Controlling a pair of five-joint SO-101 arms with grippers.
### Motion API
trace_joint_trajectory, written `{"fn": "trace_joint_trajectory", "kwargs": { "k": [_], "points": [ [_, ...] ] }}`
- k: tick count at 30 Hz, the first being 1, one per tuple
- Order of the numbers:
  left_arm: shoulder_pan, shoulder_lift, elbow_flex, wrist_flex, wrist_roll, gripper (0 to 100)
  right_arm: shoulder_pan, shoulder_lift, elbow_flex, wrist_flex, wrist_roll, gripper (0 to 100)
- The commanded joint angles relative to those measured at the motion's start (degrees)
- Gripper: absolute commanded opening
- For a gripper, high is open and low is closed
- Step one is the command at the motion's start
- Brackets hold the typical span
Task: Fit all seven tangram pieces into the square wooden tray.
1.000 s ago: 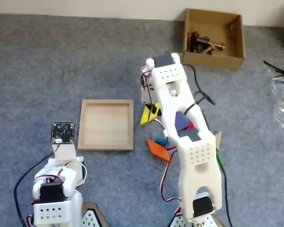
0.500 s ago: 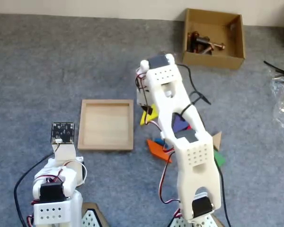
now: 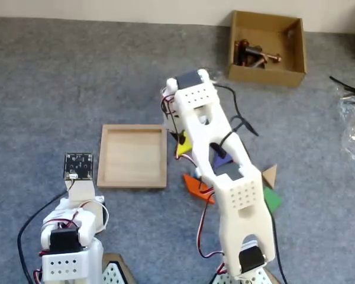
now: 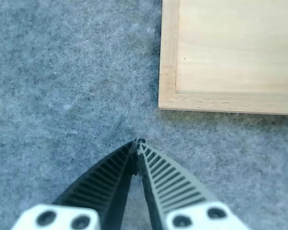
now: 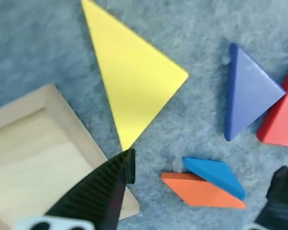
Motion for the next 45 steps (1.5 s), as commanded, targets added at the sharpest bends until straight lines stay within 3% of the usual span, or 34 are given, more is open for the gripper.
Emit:
{"fn": "trace_joint_trajectory", "kwargs": {
  "k": [1, 27, 33, 45],
  "points": [
    [-0.5, 0.4, 1.2, 0.4, 0.2, 0, -0.7, -0.9, -2.6, -1.3, -0.6, 40.5],
    [-0.5, 0.4, 1.2, 0.4, 0.2, 0, -5.1, -0.9, -3.0, -7.4, -2.5, 40.5],
    [-0.5, 0.4, 1.2, 0.4, 0.2, 0, -1.7, -0.9, -2.5, -11.7, -10.1, 40.5],
    [-0.5, 0.4, 1.2, 0.4, 0.2, 0, 3.5, 4.6, -2.9, -15.3, -10.6, 40.4]
  ]
}}
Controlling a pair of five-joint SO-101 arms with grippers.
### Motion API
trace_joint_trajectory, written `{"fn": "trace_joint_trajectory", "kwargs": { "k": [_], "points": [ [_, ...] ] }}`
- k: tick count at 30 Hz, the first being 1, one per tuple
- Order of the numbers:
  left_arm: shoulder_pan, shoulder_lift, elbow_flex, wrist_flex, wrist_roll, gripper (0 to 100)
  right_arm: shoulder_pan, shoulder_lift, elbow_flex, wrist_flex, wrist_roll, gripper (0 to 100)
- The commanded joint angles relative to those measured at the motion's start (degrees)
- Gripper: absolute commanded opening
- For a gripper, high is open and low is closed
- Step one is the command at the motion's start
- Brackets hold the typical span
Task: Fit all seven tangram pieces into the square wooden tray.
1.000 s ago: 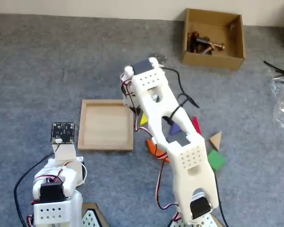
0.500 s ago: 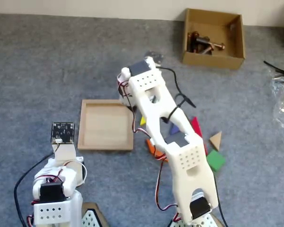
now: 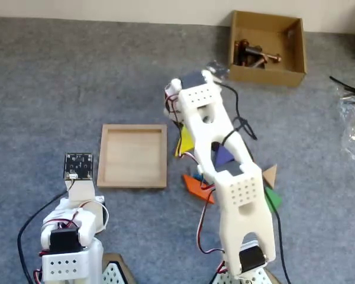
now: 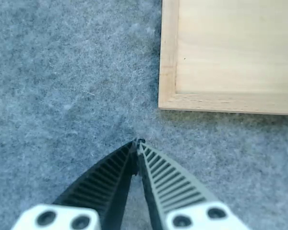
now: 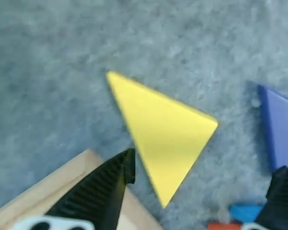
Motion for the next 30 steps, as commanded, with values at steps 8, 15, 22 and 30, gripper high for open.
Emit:
{"fn": "trace_joint_trajectory", "kwargs": {
  "k": [8, 15, 22, 30],
  "points": [
    [-0.5, 0.4, 1.2, 0.4, 0.2, 0, 0.9, 3.0, -3.0, -2.5, 6.9, 40.4],
    [-0.5, 0.4, 1.2, 0.4, 0.2, 0, 0.9, 3.0, -3.0, -3.4, 7.3, 40.4],
    [-0.5, 0.4, 1.2, 0.4, 0.2, 0, 0.9, 3.0, -3.0, -3.4, 9.6, 40.4],
    [-0.5, 0.4, 1.2, 0.4, 0.2, 0, 0.9, 3.5, -3.0, -4.4, 9.6, 40.3]
  ]
}}
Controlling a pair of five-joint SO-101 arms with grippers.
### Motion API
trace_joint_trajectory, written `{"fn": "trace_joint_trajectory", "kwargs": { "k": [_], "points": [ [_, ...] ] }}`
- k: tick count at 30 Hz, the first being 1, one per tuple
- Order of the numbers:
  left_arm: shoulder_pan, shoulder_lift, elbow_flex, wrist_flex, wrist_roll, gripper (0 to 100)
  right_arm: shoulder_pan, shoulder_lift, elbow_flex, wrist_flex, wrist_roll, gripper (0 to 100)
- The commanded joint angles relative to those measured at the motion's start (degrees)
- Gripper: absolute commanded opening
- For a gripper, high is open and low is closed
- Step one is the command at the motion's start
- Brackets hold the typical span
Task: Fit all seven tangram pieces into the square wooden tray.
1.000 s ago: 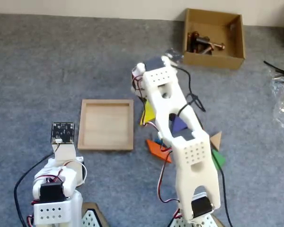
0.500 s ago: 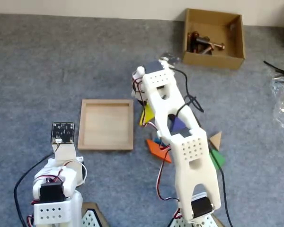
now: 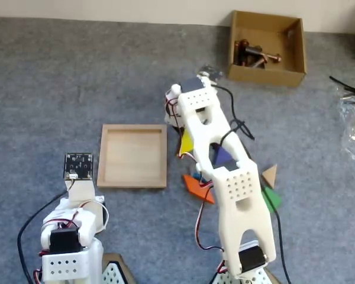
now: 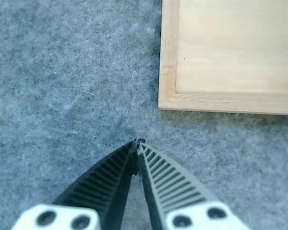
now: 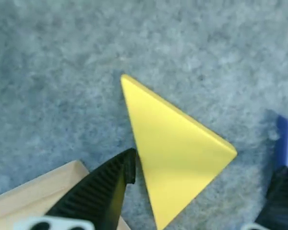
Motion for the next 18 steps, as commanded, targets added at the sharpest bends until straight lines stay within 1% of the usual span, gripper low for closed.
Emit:
{"fn": "trace_joint_trajectory", "kwargs": {
  "k": [1, 7, 9, 12, 14, 18],
  "points": [
    [-0.5, 0.4, 1.2, 0.4, 0.2, 0, 0.6, -0.4, -2.2, -1.5, 1.0, 40.3],
    [-0.5, 0.4, 1.2, 0.4, 0.2, 0, 0.6, -0.4, -2.0, -1.5, 1.0, 39.7],
    [-0.5, 0.4, 1.2, 0.4, 0.2, 0, 0.6, -0.4, -2.0, -1.4, 1.1, 35.7],
    [-0.5, 0.4, 1.2, 0.4, 0.2, 0, 0.6, -0.4, -2.1, -1.2, 1.1, 25.8],
    [-0.5, 0.4, 1.2, 0.4, 0.2, 0, 0.7, -0.4, -2.0, -1.2, 1.6, 21.4],
    [-0.5, 0.4, 1.2, 0.4, 0.2, 0, 0.6, -0.4, -1.9, -1.0, 5.7, 21.2]
  ]
}}
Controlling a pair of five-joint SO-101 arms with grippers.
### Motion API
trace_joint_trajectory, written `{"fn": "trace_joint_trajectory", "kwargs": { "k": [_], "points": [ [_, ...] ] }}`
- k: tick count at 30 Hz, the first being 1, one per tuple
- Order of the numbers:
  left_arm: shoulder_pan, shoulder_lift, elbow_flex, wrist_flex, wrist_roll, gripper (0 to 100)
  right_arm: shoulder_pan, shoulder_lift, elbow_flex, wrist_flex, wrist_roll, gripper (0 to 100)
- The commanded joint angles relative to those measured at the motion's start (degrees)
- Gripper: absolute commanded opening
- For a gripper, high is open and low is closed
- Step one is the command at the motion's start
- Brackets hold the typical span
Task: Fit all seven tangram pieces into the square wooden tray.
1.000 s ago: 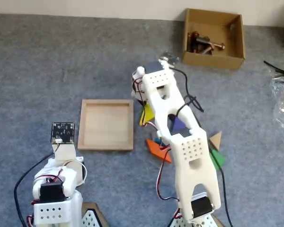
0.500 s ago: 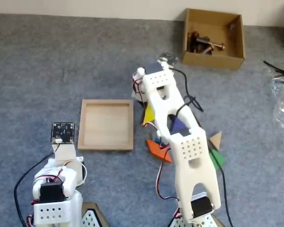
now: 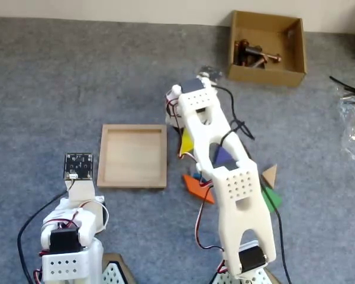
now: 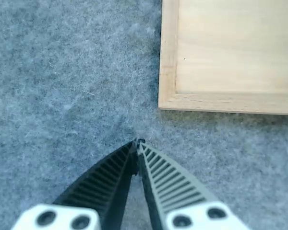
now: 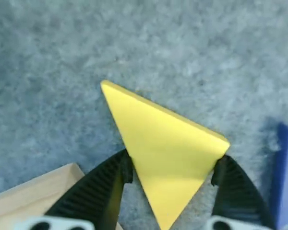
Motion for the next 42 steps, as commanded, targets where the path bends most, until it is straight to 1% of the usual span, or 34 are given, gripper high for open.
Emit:
{"fn": "trace_joint_trajectory", "kwargs": {
  "k": [1, 11, 17, 19, 24, 26, 28, 33, 36, 37, 42],
  "points": [
    [-0.5, 0.4, 1.2, 0.4, 0.2, 0, 0.5, -1.3, -1.8, -0.4, 3.1, 21.2],
    [-0.5, 0.4, 1.2, 0.4, 0.2, 0, 0.7, -1.5, -1.7, -0.2, 3.3, 21.2],
    [-0.5, 0.4, 1.2, 0.4, 0.2, 0, 1.6, -1.7, -2.2, 8.7, 4.2, 21.4],
    [-0.5, 0.4, 1.2, 0.4, 0.2, 0, 1.8, -1.8, -2.2, 10.3, 9.3, 21.4],
    [-0.5, 0.4, 1.2, 0.4, 0.2, 0, 2.2, -1.5, -2.2, 13.7, 27.2, 21.4],
    [-0.5, 0.4, 1.2, 0.4, 0.2, 0, 2.2, -1.5, -2.2, 16.4, 31.9, 21.4],
    [-0.5, 0.4, 1.2, 0.4, 0.2, 0, 2.2, -1.5, -2.2, 18.2, 34.5, 21.2],
    [-0.5, 0.4, 1.2, 0.4, 0.2, 0, 2.3, -1.5, -1.8, 18.5, 36.0, 21.1],
    [-0.5, 0.4, 1.2, 0.4, 0.2, 0, 3.4, -1.7, -1.7, 18.7, 44.3, 21.1],
    [-0.5, 0.4, 1.2, 0.4, 0.2, 0, 3.5, -1.7, -1.7, 18.7, 45.9, 21.1],
    [-0.5, 0.4, 1.2, 0.4, 0.2, 0, 4.4, -1.7, -1.6, 18.7, 49.4, 21.1]
  ]
}}
